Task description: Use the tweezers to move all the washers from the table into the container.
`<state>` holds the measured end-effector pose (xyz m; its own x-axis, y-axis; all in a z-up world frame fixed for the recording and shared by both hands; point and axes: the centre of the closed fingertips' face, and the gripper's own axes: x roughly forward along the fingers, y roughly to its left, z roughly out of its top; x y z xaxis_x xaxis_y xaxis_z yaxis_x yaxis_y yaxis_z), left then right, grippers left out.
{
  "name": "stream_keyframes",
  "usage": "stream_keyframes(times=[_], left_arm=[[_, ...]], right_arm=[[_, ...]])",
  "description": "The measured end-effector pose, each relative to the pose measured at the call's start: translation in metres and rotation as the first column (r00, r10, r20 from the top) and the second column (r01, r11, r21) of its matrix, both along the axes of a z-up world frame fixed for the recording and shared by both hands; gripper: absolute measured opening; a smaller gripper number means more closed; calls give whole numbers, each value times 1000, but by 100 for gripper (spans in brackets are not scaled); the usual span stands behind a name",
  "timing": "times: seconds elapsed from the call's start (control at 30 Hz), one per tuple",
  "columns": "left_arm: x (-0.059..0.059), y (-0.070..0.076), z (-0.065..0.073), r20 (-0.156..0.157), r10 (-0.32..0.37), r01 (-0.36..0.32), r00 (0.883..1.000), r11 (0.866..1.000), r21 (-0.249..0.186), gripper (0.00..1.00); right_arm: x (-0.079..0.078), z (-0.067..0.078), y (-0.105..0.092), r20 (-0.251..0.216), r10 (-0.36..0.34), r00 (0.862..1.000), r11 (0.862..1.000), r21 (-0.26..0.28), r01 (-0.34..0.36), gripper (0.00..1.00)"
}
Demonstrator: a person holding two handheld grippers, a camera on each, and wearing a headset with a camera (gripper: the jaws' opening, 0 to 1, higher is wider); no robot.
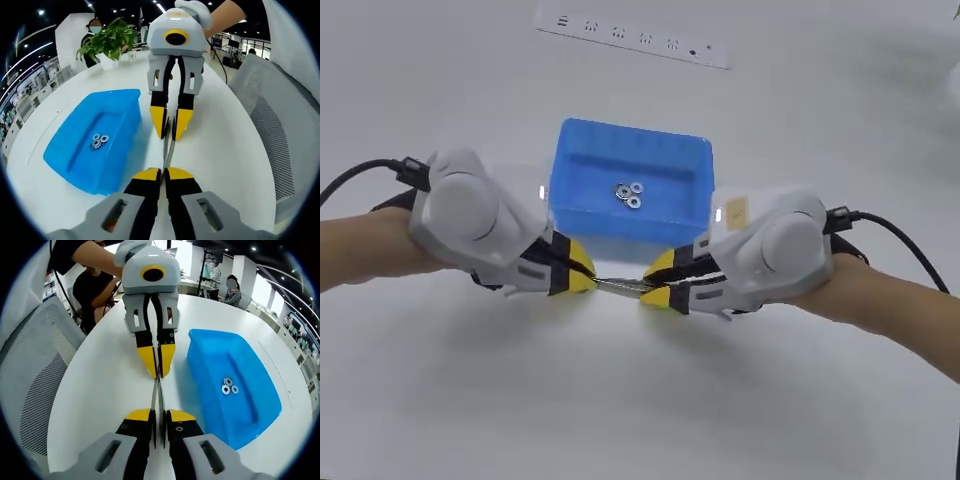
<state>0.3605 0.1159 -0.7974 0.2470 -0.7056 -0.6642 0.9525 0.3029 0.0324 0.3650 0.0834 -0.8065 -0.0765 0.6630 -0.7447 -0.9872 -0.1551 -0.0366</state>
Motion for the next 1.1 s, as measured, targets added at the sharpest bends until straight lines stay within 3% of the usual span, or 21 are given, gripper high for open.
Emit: stream_keyframes(times=[0.17,0.3,0.4,0.5,0.57,0.6,0.63,0.73,0.77,0.83,0.87,0.9,0.93,0.97,1.03,1.1], left_arm=[[-2,1,0,5,6,-6,1000,1000,20,12],[-7,8,6,3,25,-25,1000,999,28,21],[-9,13,20,-1,103,-103,995,994,-41,28],[-20,19,30,-25,152,-154,988,982,-110,35],[-28,29,33,-14,189,-189,982,975,-117,45],[-30,31,34,-13,199,-199,980,973,-120,50],[-33,37,36,-5,233,-232,972,964,-131,55],[-39,51,50,14,339,-331,941,925,-185,69],[-39,52,55,21,361,-349,932,914,-206,72],[-41,55,67,32,399,-380,916,892,-246,79],[-41,58,75,50,429,-402,902,876,-265,86],[-41,59,79,57,443,-413,895,869,-273,91],[-41,59,87,59,461,-423,886,853,-306,97],[-41,58,92,58,464,-423,884,846,-324,99],[-42,54,109,64,465,-408,883,827,-386,100],[-44,47,130,64,453,-375,889,801,-466,100]], right_arm=[[0,1,-1,15,-12,1000,1000,-9,12,18],[1,3,-4,17,-44,999,999,3,44,22],[-5,15,-7,-60,-111,992,992,54,114,25],[-6,33,-18,-44,-149,988,983,101,152,30],[-5,42,-26,-42,-185,982,975,119,189,33],[-3,50,-31,-41,-219,975,963,151,222,35],[-2,55,-34,-46,-241,969,954,170,246,36],[3,82,-44,-68,-335,940,901,269,340,40],[4,87,-46,-70,-351,934,890,287,355,42],[5,99,-50,-77,-374,924,867,326,378,44],[2,106,-52,-96,-377,921,854,349,386,47],[-1,110,-53,-112,-371,922,850,359,386,50],[-2,116,-53,-136,-377,916,835,379,400,53],[-4,120,-54,-144,-378,915,827,391,403,56],[-9,127,-53,-134,-369,920,825,408,391,59],[-13,133,-51,-124,-364,923,821,426,380,62]])
